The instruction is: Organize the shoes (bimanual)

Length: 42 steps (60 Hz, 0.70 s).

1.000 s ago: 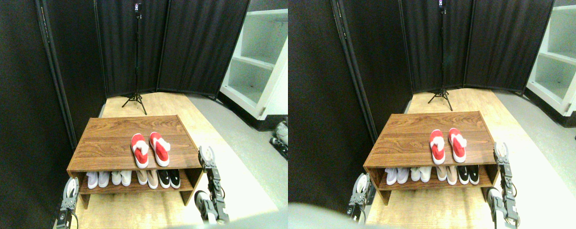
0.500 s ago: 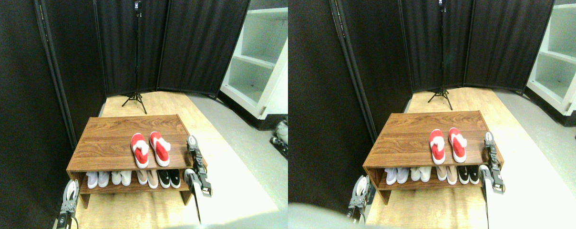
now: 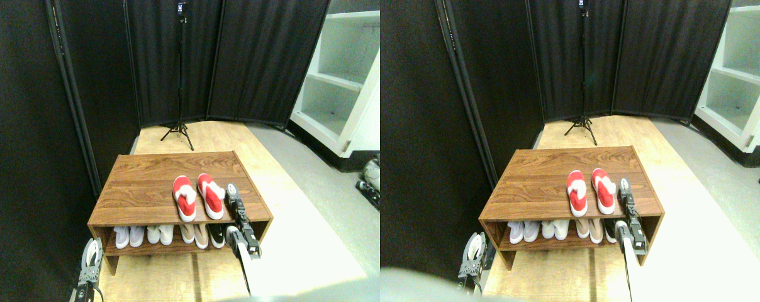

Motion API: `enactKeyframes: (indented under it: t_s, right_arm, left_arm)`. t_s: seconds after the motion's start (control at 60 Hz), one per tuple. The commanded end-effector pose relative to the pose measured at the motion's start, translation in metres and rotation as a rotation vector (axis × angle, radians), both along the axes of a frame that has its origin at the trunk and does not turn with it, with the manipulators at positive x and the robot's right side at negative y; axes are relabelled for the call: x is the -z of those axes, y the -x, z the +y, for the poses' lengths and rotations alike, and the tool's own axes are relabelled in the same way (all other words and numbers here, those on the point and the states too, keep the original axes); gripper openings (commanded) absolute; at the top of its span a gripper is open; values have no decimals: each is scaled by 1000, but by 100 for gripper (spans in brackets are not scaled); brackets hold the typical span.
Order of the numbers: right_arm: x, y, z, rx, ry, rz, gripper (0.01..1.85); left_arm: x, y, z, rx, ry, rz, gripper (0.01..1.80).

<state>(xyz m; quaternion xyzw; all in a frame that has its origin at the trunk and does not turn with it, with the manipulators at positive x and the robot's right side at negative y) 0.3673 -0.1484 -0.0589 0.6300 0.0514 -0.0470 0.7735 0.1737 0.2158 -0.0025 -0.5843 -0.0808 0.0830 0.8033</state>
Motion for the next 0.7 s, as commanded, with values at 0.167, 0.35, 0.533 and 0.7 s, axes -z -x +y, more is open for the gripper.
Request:
enactKeyframes:
  t_s: [0.167, 0.35, 0.533, 0.7]
  right_arm:
    - [-2, -6, 31, -45, -34, 30, 1]
    - [0, -6, 48, -41, -57, 58, 1]
    - [3, -4, 60, -45, -71, 65, 1]
    - [5, -1, 64, -28, -84, 56, 1]
  left_arm:
    - [-5, 4, 1, -11, -19, -54, 1]
    - [-6, 8, 3, -24, -45, -67, 1]
    - [-6, 9, 4, -29, -38, -69, 1]
    - [-6, 8, 5, -30, -35, -67, 1]
